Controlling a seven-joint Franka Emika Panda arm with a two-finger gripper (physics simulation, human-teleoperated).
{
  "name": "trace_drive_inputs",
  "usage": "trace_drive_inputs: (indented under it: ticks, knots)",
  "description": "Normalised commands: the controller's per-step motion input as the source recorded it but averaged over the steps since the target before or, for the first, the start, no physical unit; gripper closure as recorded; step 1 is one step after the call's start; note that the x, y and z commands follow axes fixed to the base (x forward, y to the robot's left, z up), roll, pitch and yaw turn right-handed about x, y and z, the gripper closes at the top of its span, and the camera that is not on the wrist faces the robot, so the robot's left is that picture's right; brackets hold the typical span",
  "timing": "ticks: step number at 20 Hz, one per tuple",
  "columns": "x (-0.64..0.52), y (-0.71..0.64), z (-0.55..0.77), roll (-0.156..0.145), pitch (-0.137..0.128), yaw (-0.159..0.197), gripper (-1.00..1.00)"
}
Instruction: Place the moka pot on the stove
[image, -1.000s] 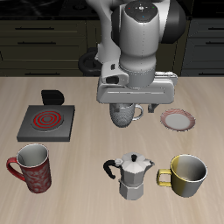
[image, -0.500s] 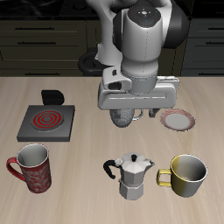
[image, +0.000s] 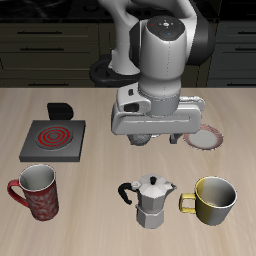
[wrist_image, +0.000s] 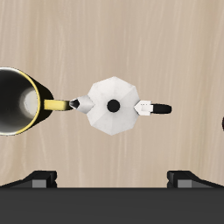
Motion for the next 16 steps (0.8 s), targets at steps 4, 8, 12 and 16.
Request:
trace_drive_inputs:
  ticks: [4,8,12,16]
  knots:
    - [0.08,0.02,-0.18,0.0,-0.001,0.021,-1.0]
    - [0.06,0.01,-0.18,0.0,0.008,-0.005,-1.0]
    - [0.07,-0.06,-0.16,-0.02,-0.013,0.009,-1.0]
    - [0.04,0.0,-0.08,-0.005,-0.002,-0.001,-1.0]
